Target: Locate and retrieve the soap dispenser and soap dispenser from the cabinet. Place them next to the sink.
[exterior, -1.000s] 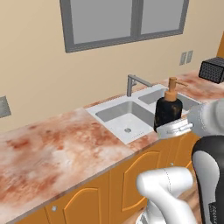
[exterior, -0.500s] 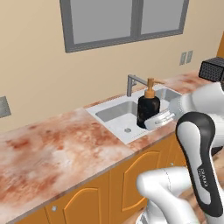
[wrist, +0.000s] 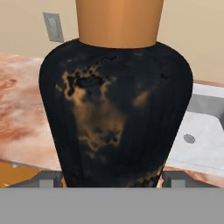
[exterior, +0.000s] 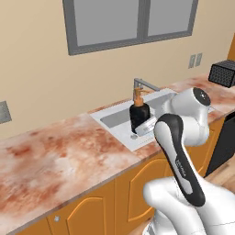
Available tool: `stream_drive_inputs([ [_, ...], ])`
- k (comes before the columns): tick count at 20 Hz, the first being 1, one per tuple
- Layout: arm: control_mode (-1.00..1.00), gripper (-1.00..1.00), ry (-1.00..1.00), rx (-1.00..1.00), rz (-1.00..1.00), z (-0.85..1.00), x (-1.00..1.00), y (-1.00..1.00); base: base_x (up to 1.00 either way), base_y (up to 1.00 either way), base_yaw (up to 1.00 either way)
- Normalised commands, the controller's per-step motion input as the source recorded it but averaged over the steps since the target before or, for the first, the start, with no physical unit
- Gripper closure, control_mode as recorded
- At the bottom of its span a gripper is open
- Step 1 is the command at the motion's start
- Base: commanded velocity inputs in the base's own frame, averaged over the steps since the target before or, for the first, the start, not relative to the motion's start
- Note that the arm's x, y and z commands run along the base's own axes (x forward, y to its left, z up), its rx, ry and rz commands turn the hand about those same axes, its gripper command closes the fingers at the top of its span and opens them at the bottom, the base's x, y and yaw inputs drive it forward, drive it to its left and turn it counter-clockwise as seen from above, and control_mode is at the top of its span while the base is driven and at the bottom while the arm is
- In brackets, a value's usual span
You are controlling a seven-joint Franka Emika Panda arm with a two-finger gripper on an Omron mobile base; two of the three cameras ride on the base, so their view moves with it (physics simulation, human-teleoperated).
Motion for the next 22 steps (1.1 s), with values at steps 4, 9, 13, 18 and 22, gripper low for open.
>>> stream_drive_inputs([
  [4, -1.0, 1.0, 0.01, 0.06, 0.03, -0.46, 0.45, 0.24, 0.0, 0.0, 0.0],
  [9, -1.0, 1.0, -0.02, 0.12, 0.07, -0.39, 0.48, 0.11, 0.0, 0.0, 0.0],
  [13, -1.0, 1.0, -0.04, 0.09, 0.04, -0.32, 0.38, 0.05, 0.0, 0.0, 0.0],
  [18, -1.0, 1.0, -0.12, 0.0, 0.01, -0.32, 0.18, 0.04, 0.0, 0.0, 0.0],
  [22, -1.0, 1.0, -0.15, -0.03, 0.0, -0.29, 0.14, 0.04, 0.0, 0.0, 0.0],
])
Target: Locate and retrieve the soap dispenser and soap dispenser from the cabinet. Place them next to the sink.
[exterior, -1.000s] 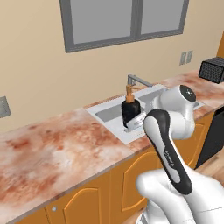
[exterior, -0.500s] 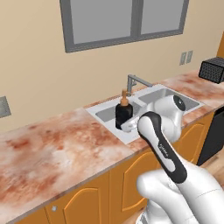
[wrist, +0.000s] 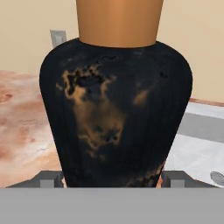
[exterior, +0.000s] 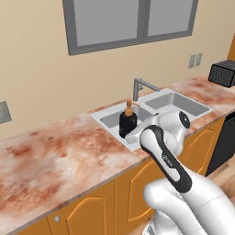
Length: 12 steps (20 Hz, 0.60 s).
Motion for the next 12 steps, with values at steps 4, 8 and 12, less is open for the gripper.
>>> stream_drive_inputs([
  [4, -1.0, 1.0, -0.01, -0.01, 0.0, -0.17, 0.32, 0.02, 0.0, 0.0, 0.0],
  [8, -1.0, 1.0, 0.15, -0.09, -0.02, -0.01, 0.23, 0.08, 0.0, 0.0, 0.0],
  [12, -1.0, 1.0, 0.05, -0.08, -0.05, -0.05, 0.22, 0.04, 0.0, 0.0, 0.0],
])
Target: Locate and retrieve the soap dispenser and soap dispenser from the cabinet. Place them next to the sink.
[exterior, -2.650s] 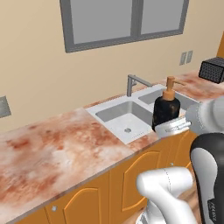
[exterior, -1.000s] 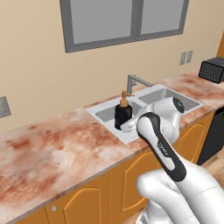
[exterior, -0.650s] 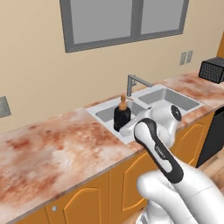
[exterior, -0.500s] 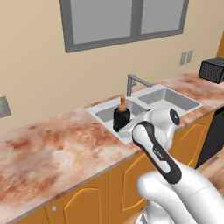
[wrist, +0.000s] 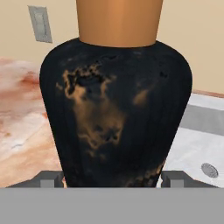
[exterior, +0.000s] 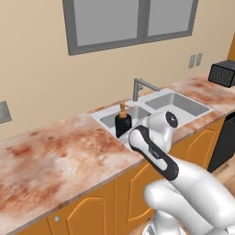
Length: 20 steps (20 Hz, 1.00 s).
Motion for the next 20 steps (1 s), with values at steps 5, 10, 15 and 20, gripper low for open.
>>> stream_drive_inputs([
  [5, -1.0, 1.0, -0.04, -0.02, -0.04, -0.4, 0.21, 0.09, 0.0, 0.0, 0.0],
  [10, -1.0, 1.0, -0.12, 0.04, 0.0, -0.57, 0.22, 0.14, 0.0, 0.0, 0.0],
  [15, -1.0, 1.0, 0.03, 0.02, 0.0, -0.35, 0.24, 0.03, 0.0, 0.0, 0.0],
  [20, -1.0, 1.0, 0.25, -0.08, 0.0, -0.16, 0.2, 0.0, 0.0, 0.0, 0.0],
])
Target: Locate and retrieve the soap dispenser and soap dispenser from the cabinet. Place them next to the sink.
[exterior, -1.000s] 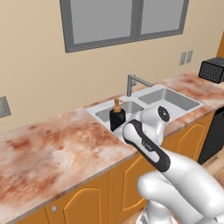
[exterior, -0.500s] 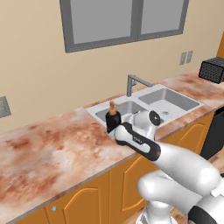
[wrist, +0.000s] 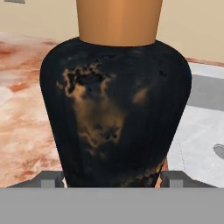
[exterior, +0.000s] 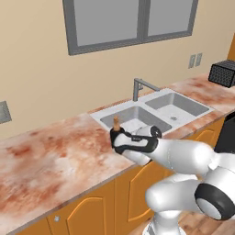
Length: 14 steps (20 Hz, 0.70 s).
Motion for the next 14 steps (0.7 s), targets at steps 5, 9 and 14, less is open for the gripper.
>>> stream_drive_inputs([
  [5, -1.0, 1.0, 0.07, -0.02, 0.0, -0.21, 0.3, 0.0, 0.0, 0.0, 0.0],
  [9, -1.0, 1.0, -0.02, 0.01, 0.03, -0.28, 0.31, 0.0, 0.0, 0.0, 0.0],
  [14, -1.0, 1.0, -0.13, 0.06, 0.05, -0.35, 0.24, 0.0, 0.0, 0.0, 0.0],
])
